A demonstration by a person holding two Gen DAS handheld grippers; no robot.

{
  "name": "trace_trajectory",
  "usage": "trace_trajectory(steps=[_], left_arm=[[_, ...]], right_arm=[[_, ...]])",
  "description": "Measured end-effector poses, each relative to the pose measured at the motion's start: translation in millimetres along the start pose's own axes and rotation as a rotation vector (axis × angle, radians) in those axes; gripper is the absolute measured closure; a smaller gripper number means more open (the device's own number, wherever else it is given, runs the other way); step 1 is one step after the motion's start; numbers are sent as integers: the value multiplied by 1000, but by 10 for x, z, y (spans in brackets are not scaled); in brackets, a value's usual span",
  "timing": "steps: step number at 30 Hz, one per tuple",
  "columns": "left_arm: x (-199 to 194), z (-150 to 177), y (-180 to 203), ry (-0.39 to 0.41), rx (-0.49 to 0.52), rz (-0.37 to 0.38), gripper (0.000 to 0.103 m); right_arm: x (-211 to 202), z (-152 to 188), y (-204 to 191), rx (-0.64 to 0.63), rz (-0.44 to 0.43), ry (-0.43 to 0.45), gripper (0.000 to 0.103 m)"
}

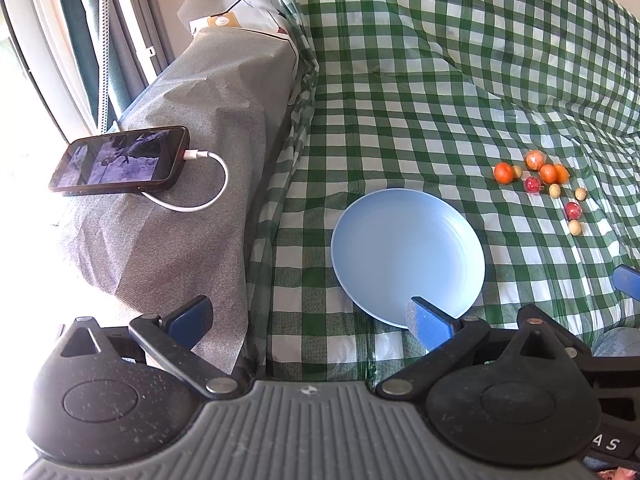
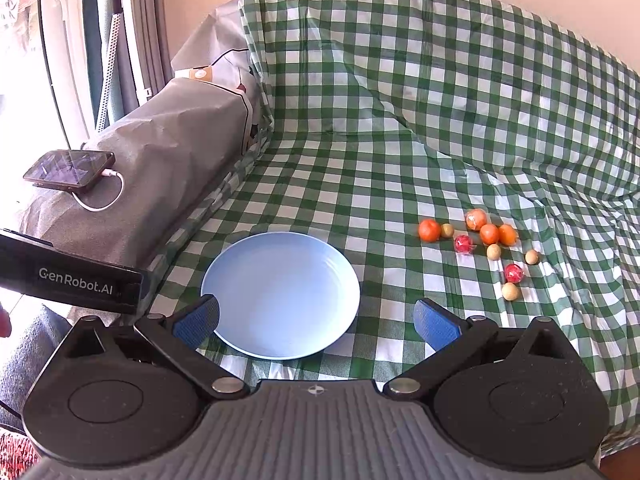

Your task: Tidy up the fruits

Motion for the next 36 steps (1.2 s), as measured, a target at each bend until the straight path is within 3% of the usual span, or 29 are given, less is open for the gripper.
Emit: trace_trajectory(steps=[9,19,26,32,36], left_arm=[[-60,-51,47,7,16,-4,0],[-76,-160,426,9,90,-9,0],[-9,-278,868,-2,159,19,0],[165,-483,1417,-13,207,107,0],[369,-693,1890,14,257,114,0]], right_arm=[[-107,-3,98,37,30,35,0],[-254,-5,603,184,101,138,0],[-242,92,1092,251,191,192,0],[-109,220,1701,350,301,168,0],[45,318,2160,357,356,154,0]])
Point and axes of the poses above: each gripper's, at about its wrist camera, not at the fingertips, and x roughly the way its jaws point, y to its right, z to its underside, the point moved 2 cm from there along x, roughly the way its jaws point, and after that the axes turned 14 degrees about -z, right-handed, at the moved point
